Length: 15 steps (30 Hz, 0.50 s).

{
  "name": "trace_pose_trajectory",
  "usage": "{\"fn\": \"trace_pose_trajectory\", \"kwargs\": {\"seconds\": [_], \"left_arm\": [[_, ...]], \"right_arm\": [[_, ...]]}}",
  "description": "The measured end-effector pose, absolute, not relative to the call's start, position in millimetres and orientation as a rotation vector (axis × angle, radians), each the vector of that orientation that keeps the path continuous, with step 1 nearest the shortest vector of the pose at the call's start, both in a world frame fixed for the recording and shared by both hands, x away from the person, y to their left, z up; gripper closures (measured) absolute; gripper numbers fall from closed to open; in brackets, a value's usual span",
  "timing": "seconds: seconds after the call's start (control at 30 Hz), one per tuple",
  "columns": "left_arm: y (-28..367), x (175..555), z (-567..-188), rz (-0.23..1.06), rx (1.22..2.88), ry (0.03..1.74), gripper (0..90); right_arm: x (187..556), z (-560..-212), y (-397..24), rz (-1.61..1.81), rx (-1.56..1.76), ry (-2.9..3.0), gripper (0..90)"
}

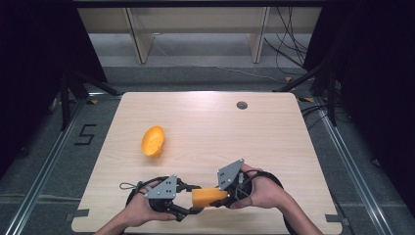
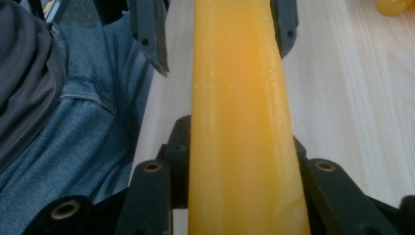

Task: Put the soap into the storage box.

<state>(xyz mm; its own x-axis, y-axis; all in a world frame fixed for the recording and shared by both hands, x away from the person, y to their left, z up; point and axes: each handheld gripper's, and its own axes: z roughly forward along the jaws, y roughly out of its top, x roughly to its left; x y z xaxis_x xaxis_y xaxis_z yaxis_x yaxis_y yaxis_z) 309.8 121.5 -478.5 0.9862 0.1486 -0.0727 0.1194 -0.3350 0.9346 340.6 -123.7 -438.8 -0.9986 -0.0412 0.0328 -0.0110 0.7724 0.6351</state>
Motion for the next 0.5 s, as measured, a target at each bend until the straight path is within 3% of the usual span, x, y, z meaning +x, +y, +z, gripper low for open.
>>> {"fn": "trace_pose_trajectory", "kwargs": {"seconds": [0.3, 0.5], "left_arm": [[123.8, 311.6, -479.9, 0.013, 1.905, 0.182, 58.5], [125.3, 306.3, -475.9, 0.03, 1.91, 0.184, 59.9]], "right_arm": [[337.8, -438.2, -119.9, -1.044, 0.087, -2.926, 61.7], [337.3, -437.7, -118.2, -1.061, 0.102, -2.901, 61.5]]}}
